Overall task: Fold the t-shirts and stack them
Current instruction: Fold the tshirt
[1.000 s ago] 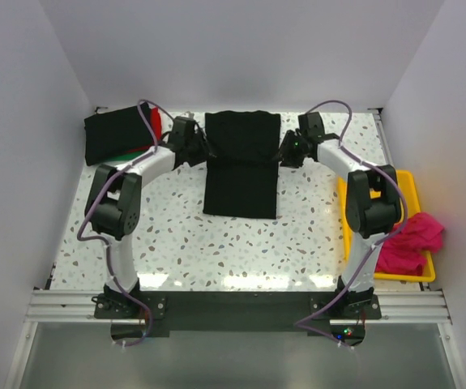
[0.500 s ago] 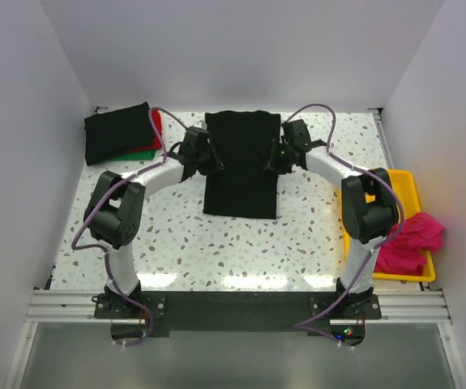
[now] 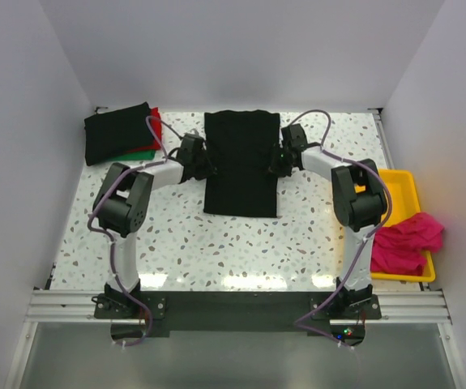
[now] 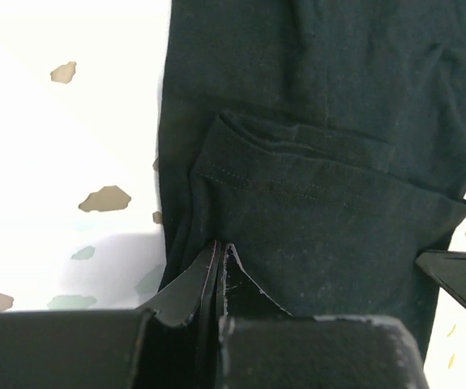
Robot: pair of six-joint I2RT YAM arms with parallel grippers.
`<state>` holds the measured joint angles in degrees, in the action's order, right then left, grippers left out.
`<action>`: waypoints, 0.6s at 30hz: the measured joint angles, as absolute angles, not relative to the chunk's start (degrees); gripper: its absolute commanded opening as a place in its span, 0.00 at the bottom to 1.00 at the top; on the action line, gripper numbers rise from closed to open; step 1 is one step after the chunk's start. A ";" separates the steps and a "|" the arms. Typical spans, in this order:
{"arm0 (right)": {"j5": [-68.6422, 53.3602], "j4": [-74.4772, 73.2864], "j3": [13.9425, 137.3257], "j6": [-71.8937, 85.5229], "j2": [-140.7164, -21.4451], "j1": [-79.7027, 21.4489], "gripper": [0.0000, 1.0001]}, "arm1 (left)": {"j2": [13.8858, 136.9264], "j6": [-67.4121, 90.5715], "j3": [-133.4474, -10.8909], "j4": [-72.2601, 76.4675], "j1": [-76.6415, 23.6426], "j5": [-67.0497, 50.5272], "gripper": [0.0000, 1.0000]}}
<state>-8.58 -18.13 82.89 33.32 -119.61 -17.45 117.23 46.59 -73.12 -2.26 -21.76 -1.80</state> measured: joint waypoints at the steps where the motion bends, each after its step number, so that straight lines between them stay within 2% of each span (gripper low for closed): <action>1: -8.56 -17.82 82.63 33.39 -119.52 -17.45 0.14 | 116.88 46.98 -72.16 -1.13 -21.76 -1.76 0.00; 7: -8.58 -12.69 76.01 34.00 -116.01 -17.47 0.14 | 111.79 49.93 -63.05 4.16 -22.09 -1.76 0.00; 18: -8.47 -6.57 52.66 36.56 -99.04 -20.99 0.13 | 95.72 52.69 -42.37 7.97 -27.16 0.40 0.00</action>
